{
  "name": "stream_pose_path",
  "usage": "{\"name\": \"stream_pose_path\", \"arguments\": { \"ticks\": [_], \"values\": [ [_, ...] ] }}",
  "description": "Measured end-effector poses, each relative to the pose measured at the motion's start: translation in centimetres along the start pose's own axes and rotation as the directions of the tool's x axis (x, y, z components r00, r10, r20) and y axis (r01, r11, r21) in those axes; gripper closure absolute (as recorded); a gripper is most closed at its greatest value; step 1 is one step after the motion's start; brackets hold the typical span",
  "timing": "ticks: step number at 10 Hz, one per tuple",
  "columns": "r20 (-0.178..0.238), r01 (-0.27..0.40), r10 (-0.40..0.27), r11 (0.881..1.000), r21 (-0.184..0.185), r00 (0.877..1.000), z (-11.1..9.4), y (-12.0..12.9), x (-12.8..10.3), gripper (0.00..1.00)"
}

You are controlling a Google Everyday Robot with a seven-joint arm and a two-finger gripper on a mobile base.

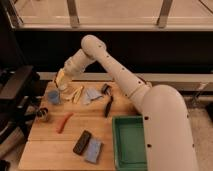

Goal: Place fork in metal cup

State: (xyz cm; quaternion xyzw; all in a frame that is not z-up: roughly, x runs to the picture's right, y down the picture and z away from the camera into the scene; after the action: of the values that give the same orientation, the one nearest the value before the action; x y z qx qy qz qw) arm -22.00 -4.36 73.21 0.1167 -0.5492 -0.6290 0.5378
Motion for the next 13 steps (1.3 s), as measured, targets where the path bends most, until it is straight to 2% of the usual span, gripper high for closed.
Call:
{"name": "stream_pose_path", "arguments": {
  "ticks": [5, 6, 8, 10, 13],
  "values": [
    [0.0, -0.001, 0.001, 1.0, -0.001, 1.0, 0.0, 0.1, 0.0, 1.0],
    [0.006, 0.018, -0.018, 1.0, 0.003, 1.0, 0.0, -0.3, -0.1, 1.0],
    [0.025, 0.07, -0.07, 0.997, 0.025, 0.997, 1.3, -2.1, 0.1, 1.0],
    [0.044, 0.112, -0.115, 0.992, 0.062, 0.992, 2.8, -3.8, 0.3, 1.0],
    [0.054, 0.147, -0.154, 0.982, 0.116, 0.987, 4.3, -5.1, 0.4, 1.0]
  ]
}}
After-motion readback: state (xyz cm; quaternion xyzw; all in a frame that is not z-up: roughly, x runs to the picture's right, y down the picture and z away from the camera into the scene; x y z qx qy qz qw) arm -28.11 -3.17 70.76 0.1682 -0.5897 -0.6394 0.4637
